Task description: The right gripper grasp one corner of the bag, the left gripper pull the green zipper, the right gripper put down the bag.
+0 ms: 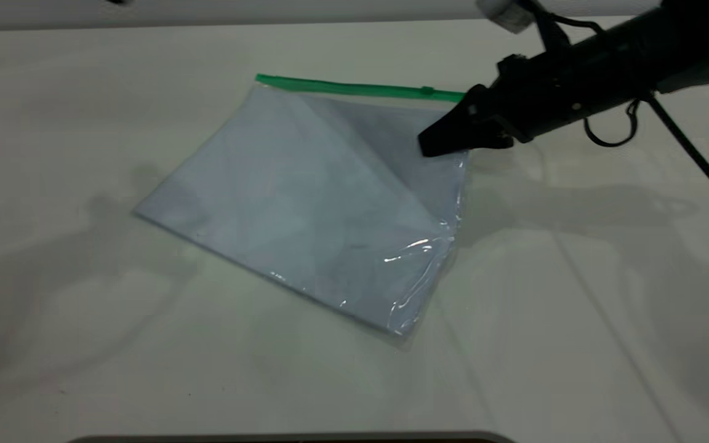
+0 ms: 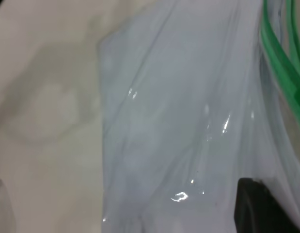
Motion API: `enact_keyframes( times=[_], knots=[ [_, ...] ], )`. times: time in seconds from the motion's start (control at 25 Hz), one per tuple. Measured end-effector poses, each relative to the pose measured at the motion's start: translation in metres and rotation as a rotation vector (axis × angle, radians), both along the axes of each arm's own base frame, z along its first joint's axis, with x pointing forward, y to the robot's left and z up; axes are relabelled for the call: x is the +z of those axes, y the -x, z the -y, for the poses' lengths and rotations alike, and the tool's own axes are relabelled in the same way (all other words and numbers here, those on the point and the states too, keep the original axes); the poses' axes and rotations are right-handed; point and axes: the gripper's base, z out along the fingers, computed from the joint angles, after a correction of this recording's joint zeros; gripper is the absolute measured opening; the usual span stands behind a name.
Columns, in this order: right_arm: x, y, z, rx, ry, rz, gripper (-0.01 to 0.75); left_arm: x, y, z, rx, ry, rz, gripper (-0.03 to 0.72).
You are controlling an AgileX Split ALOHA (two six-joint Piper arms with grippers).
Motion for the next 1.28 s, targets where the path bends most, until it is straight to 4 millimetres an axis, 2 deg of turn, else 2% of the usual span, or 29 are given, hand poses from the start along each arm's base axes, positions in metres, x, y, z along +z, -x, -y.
enact_keyframes(
  times=[0.24,0.48,0.8,1.28],
  knots=[
    [0.008,0.003,-0.014,0.051,0.027,-0.004,0.035,-0.028,-0.039,0.037,-0.125,-0.009,-0.014,0.459],
    [0.016,-0.007,-0.015,0.102,0.061,-0.024,0.035,-0.053,-0.06,0.077,-0.336,-0.024,-0.003,0.459],
    [0.027,-0.017,-0.02,0.145,0.054,-0.002,0.035,-0.083,-0.068,0.122,-0.514,-0.044,0.034,0.459],
    [0.027,-0.011,-0.033,0.194,0.065,0.002,0.035,-0.089,-0.074,0.142,-0.541,0.082,0.107,0.459]
  ],
)
